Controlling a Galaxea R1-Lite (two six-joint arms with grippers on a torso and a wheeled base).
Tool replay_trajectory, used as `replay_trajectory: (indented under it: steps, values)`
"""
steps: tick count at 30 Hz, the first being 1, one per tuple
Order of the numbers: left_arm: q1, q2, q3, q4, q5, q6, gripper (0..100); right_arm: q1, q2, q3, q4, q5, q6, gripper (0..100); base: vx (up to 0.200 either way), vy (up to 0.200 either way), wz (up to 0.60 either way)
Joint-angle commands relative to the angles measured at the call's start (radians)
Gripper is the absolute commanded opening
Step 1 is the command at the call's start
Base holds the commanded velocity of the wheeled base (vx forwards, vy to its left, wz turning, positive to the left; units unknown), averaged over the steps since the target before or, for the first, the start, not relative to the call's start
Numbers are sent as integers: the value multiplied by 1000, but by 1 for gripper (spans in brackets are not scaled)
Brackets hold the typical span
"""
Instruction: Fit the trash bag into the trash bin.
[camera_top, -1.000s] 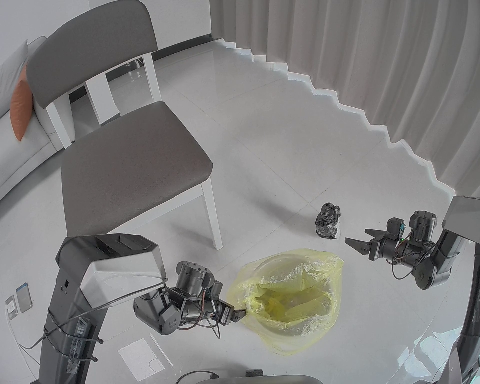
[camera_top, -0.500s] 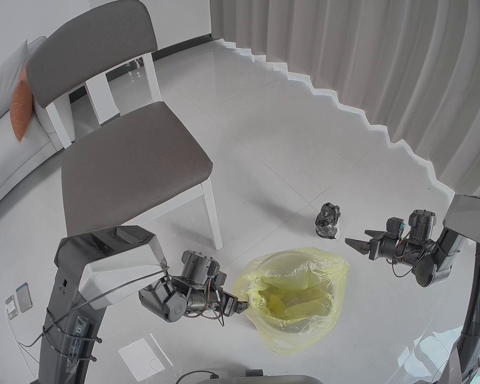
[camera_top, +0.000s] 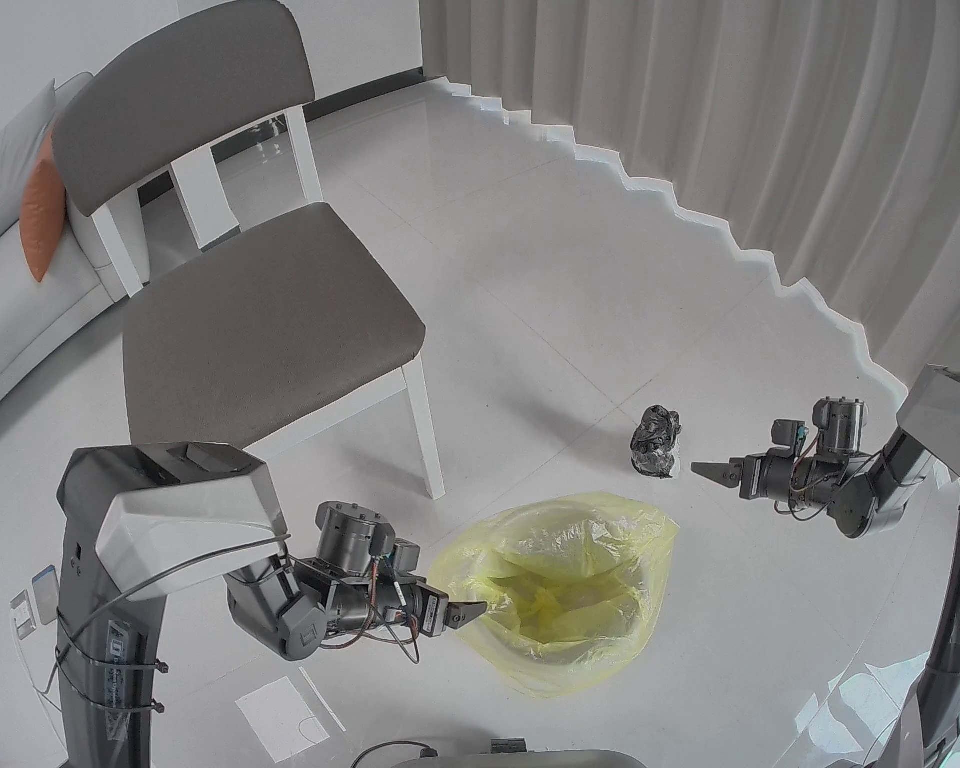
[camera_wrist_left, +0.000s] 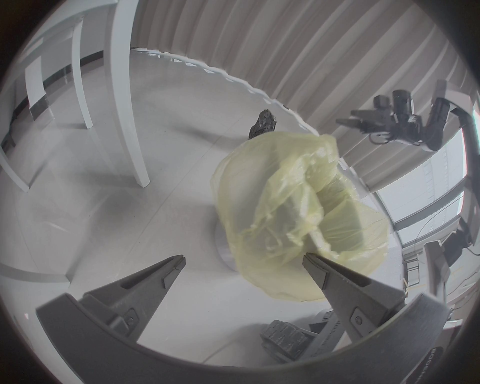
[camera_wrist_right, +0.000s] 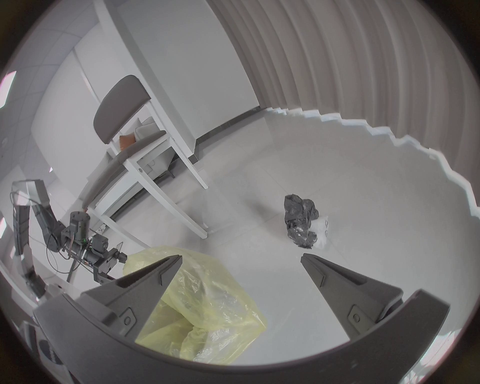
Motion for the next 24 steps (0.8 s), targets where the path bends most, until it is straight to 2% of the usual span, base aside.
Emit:
replay_trajectory:
  steps: [1,4,12,14,17,24]
  values:
    - [22,-50,67,-51,-10,-7,100,-24,-3,-108,82,-2,9,100,0,0,0]
    - [22,-67,82,-60,-14,-9,100,-32,29,-167,165,-11,4,100,0,0,0]
    - [36,-86,94,-80,-20,-9,100,-7,78,-177,184,-16,-5,100,0,0,0]
    - [33,-100,98,-83,-20,-9,100,10,107,-177,182,-28,-22,100,0,0,0]
    - [29,-119,104,-83,-20,-9,100,50,137,-177,173,-94,-42,100,0,0,0]
    - [30,-144,119,-84,-20,-9,100,120,138,-170,174,-106,-43,100,0,0,0]
